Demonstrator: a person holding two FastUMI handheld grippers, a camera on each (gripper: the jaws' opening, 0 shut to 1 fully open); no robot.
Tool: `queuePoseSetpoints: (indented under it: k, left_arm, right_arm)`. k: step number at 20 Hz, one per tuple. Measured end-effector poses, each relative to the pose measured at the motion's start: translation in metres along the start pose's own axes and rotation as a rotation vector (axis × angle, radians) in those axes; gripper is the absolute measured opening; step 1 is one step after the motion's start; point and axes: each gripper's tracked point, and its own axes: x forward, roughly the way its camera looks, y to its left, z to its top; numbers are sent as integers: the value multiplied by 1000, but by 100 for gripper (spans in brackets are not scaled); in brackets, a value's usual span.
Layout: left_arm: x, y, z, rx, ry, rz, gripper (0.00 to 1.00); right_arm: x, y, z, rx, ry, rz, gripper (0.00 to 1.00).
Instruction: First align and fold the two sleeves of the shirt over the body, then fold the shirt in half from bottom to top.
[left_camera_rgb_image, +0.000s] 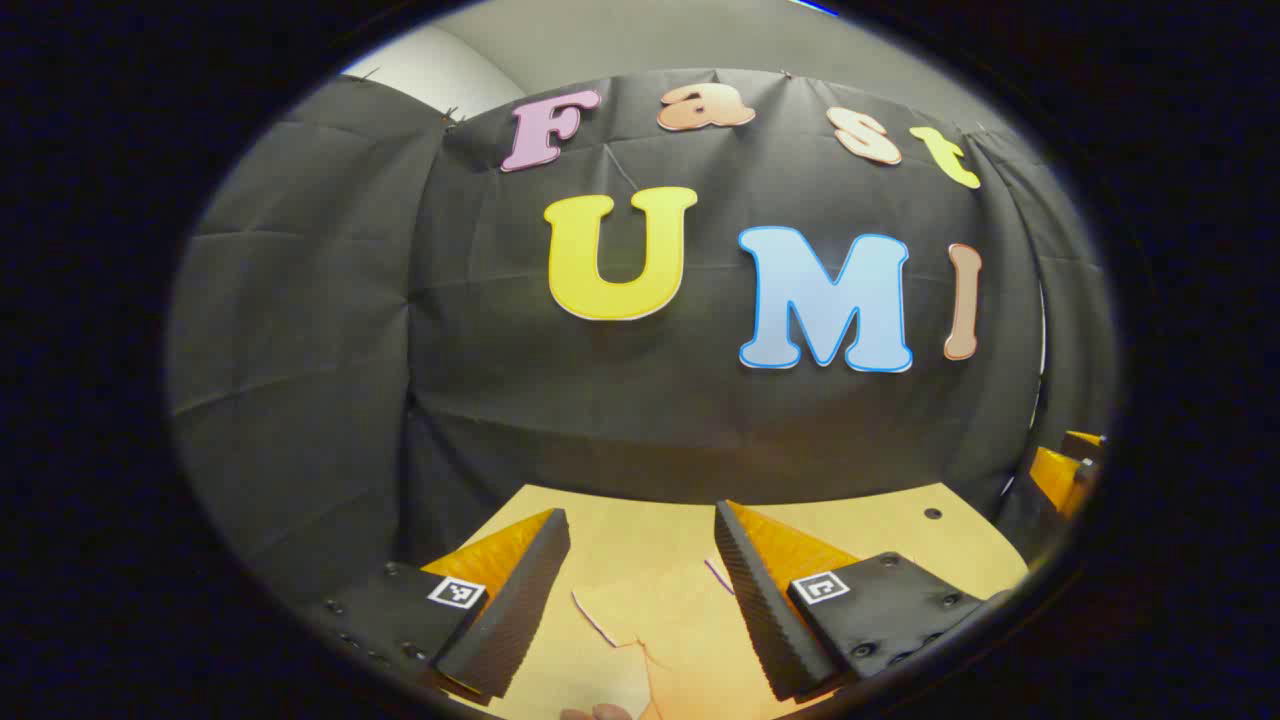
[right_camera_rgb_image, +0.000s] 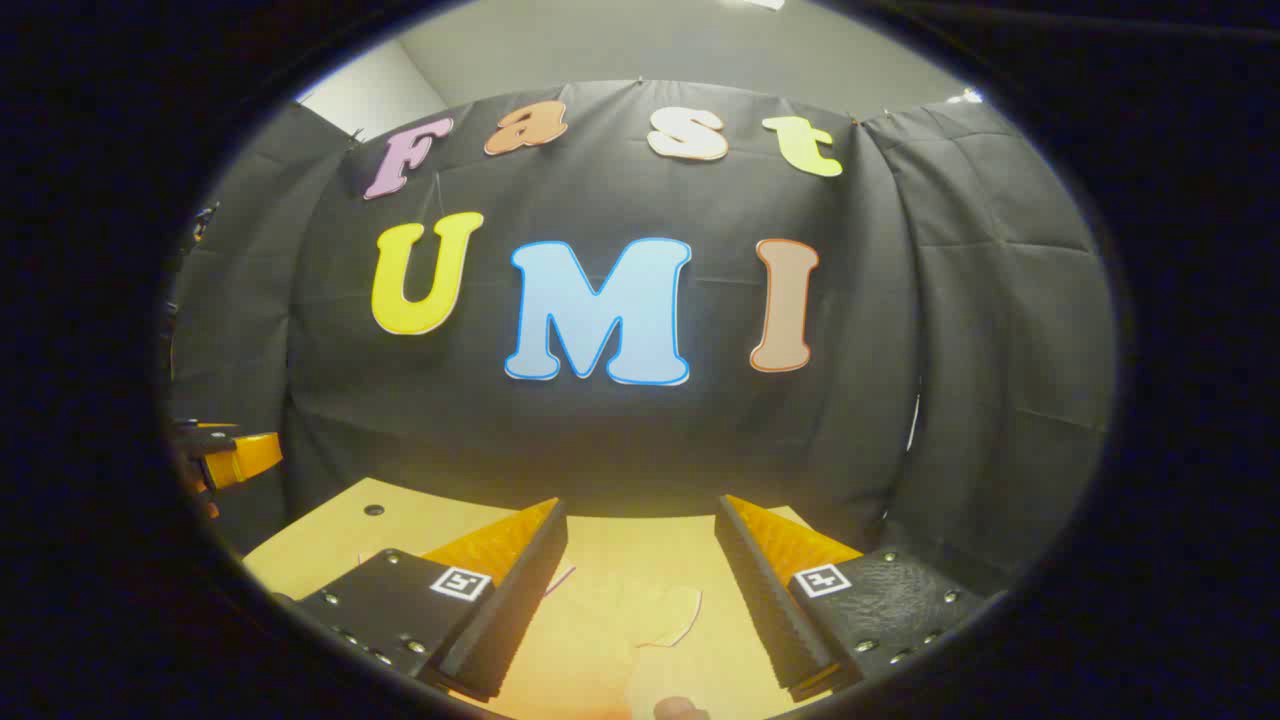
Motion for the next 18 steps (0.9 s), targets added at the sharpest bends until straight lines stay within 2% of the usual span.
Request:
queuePoseSetpoints:
  k: [14, 18]
  left_arm:
    - [2, -1, 4, 22, -22, 4, 94]
    - [3, -1, 5, 23, -21, 2, 94]
  right_arm:
    - [22, -2, -8, 9, 35, 18, 95]
    - [39, -3, -30, -5, 83, 27, 95]
